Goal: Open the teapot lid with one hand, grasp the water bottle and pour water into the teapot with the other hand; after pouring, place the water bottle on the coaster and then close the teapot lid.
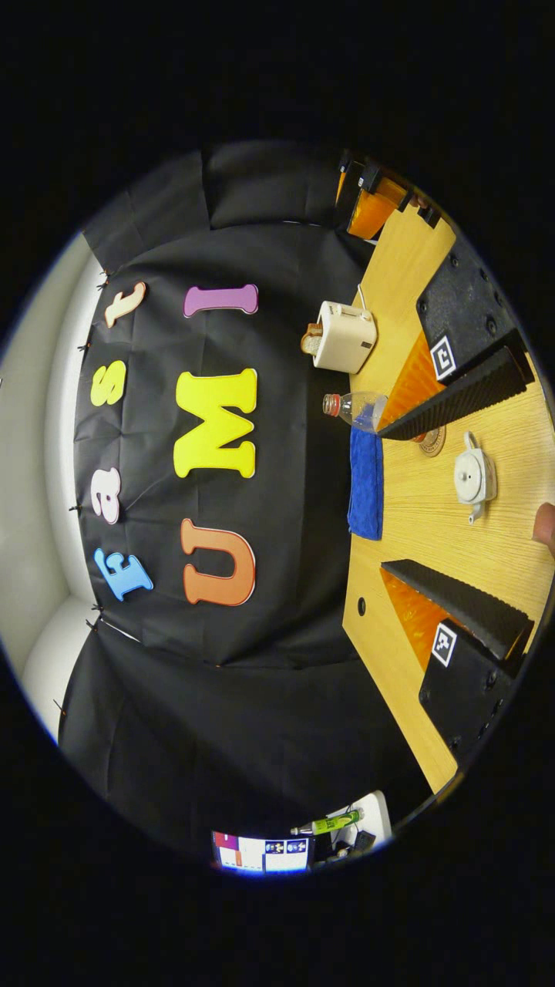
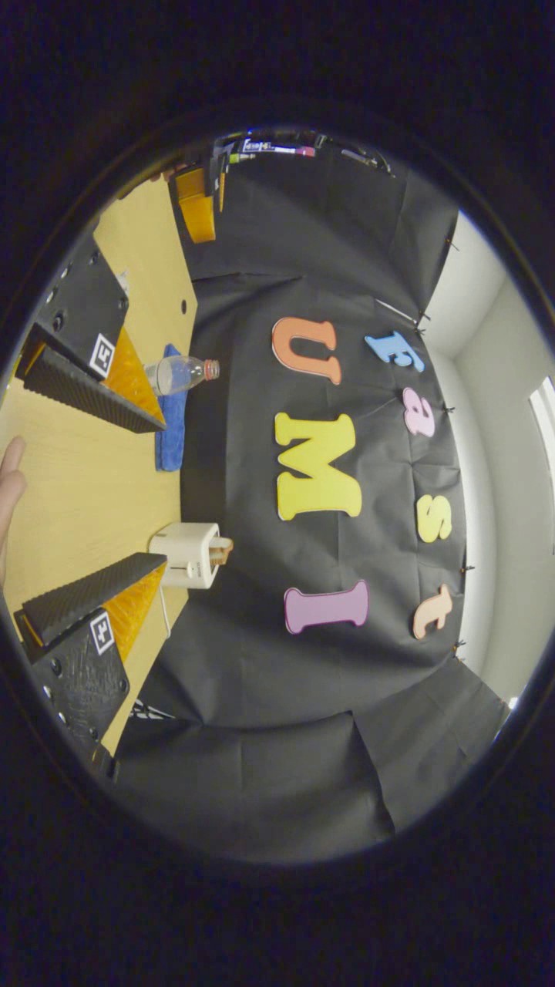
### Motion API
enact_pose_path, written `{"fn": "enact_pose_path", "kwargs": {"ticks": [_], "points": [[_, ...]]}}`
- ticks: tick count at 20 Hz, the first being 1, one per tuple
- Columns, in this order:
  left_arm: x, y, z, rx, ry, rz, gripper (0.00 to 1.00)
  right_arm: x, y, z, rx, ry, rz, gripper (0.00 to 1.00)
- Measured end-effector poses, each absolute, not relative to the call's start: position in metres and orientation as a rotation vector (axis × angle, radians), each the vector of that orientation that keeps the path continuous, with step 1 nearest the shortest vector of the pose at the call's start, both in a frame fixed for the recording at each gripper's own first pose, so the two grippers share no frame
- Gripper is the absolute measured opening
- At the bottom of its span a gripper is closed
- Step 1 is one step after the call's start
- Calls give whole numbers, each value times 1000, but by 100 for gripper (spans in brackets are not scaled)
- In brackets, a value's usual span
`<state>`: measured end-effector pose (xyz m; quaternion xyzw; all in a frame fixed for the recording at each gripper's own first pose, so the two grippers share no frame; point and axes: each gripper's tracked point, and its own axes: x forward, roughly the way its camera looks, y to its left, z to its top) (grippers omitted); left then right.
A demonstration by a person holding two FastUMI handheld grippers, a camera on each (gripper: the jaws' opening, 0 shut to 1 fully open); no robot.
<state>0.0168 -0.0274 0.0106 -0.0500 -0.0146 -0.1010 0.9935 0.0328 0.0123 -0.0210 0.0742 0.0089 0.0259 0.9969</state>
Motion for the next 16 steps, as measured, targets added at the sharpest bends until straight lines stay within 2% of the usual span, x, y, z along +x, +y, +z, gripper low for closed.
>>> {"fn": "enact_pose_path", "kwargs": {"ticks": [6,12,16], "points": [[12,-12,15,-65,-57,-156,98,20,15,-18,75,55,16,94],[13,-19,-3,-46,-10,-180,98,16,22,-16,62,40,18,95],[8,-20,7,-41,-50,-191,98,15,23,-16,79,37,14,95]]}}
